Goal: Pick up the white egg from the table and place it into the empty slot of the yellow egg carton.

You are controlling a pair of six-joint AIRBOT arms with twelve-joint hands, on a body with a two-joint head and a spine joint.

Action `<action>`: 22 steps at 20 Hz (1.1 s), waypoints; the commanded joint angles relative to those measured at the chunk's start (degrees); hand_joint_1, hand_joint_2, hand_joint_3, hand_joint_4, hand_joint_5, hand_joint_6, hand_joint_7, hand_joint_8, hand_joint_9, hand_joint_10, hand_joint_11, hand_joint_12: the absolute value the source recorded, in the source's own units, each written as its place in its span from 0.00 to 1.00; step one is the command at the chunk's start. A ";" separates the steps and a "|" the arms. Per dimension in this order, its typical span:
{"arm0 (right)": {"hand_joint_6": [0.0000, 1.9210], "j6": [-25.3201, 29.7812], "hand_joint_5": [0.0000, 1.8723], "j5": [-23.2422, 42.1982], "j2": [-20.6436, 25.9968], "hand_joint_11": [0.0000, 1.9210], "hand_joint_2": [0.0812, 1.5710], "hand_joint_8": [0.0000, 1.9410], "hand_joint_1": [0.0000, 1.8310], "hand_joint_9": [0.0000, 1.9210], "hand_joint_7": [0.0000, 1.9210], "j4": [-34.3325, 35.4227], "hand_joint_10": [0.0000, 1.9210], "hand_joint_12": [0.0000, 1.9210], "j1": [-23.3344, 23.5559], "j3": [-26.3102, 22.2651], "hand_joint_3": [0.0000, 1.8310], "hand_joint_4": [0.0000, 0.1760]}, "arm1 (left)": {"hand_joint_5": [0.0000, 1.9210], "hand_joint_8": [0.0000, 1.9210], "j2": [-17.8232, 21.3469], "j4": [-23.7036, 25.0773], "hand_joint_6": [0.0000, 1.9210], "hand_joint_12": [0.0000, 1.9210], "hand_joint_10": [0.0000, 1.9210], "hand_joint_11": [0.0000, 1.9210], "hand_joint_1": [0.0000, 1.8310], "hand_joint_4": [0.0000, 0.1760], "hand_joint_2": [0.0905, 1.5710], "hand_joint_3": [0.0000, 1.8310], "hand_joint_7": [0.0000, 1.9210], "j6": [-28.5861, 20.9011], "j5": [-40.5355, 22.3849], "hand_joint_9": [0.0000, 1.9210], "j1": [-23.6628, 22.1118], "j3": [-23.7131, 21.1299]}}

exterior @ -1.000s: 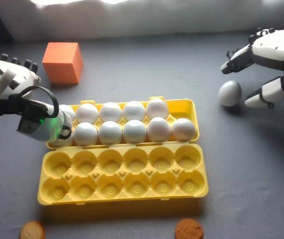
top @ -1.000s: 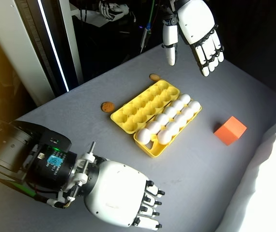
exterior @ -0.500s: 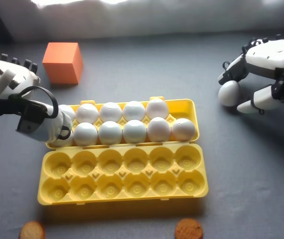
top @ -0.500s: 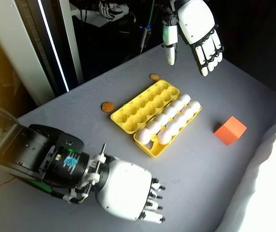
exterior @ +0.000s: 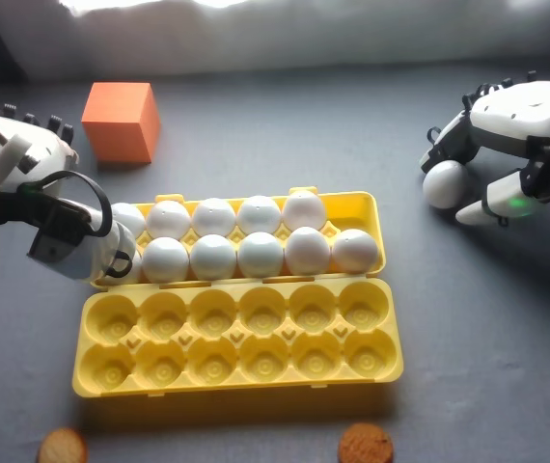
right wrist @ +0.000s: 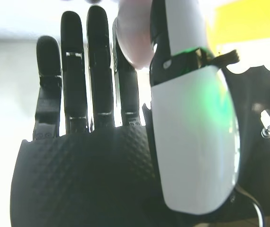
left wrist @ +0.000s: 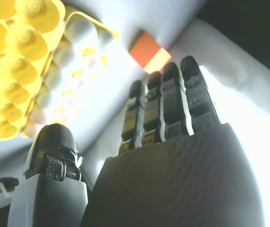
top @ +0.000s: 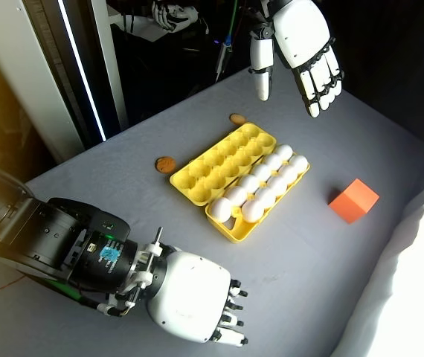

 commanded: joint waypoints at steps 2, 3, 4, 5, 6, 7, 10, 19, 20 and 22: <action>0.03 0.44 0.43 6.04 0.68 0.12 0.63 0.03 0.61 0.32 0.47 0.40 0.35 0.74 0.12 0.44 0.00 0.00 | 0.07 0.00 0.45 5.20 0.00 0.15 0.00 0.00 0.06 0.00 0.81 0.00 0.08 0.16 0.71 0.07 -0.71 0.06; 0.03 0.44 0.45 6.04 0.68 0.15 0.65 0.04 0.62 0.35 0.50 0.40 0.35 0.72 0.12 0.46 0.01 0.00 | 0.05 0.00 0.45 5.20 0.00 0.09 0.00 0.00 0.03 0.00 0.82 0.00 0.06 0.16 0.71 0.05 -0.71 0.06; 0.03 0.45 0.45 6.04 0.67 0.16 0.66 0.04 0.63 0.37 0.51 0.41 0.36 0.72 0.12 0.45 0.01 0.00 | 0.05 0.00 0.45 5.20 0.00 0.09 0.00 0.00 0.03 0.00 0.82 0.00 0.06 0.16 0.71 0.06 -0.71 0.06; 0.47 0.46 0.46 6.04 0.67 0.19 0.71 0.06 0.62 0.39 0.53 0.41 0.38 0.73 0.08 0.45 0.01 0.00 | 0.07 0.00 0.45 5.20 0.00 0.14 0.00 0.00 0.03 0.00 0.82 0.00 0.08 0.16 0.71 0.08 -0.71 0.06; 0.61 0.46 0.44 6.06 0.65 0.21 0.73 0.47 0.64 0.40 0.49 0.41 0.41 0.74 0.03 0.45 0.00 0.00 | 0.06 0.00 0.45 5.20 0.00 0.11 0.00 0.00 0.03 0.00 0.83 0.00 0.06 0.16 0.72 0.06 -0.71 0.06; 0.57 0.46 0.48 6.11 0.64 0.25 0.72 0.56 0.65 0.44 0.48 0.41 0.43 0.73 0.00 0.45 0.00 0.07 | 0.06 0.00 0.45 5.20 0.00 0.14 0.00 0.00 0.04 0.00 0.82 0.00 0.08 0.16 0.72 0.08 -0.71 0.06; 0.49 0.46 0.55 6.28 0.64 0.34 0.68 0.50 0.67 0.52 0.53 0.41 0.38 0.68 0.00 0.46 0.00 0.13 | 0.07 0.00 0.45 5.20 0.00 0.13 0.00 0.00 0.03 0.00 0.82 0.00 0.08 0.16 0.72 0.08 -0.71 0.06; 0.46 1.68 0.54 7.53 1.24 0.36 0.68 0.50 0.67 0.52 0.55 0.40 0.43 0.70 2.24 0.55 0.00 0.00 | 0.07 0.00 0.45 5.20 0.00 0.15 0.00 0.00 0.05 0.00 0.81 0.00 0.09 0.16 0.72 0.09 -0.71 0.06; 0.46 2.02 0.54 7.54 1.38 0.36 0.68 0.50 0.67 0.52 0.55 0.32 0.43 0.70 2.74 0.54 0.00 0.00 | 0.07 0.00 0.45 5.20 0.00 0.15 0.00 0.00 0.05 0.00 0.81 0.00 0.09 0.16 0.72 0.09 -0.71 0.06; 0.47 6.92 0.54 7.69 1.66 0.34 0.68 0.51 0.67 0.51 0.54 -4.71 0.44 0.71 3.73 0.69 0.00 0.00 | 0.05 0.00 0.45 5.20 0.00 0.08 0.00 0.00 0.03 0.00 0.82 0.00 0.06 0.16 0.72 0.06 -0.71 0.06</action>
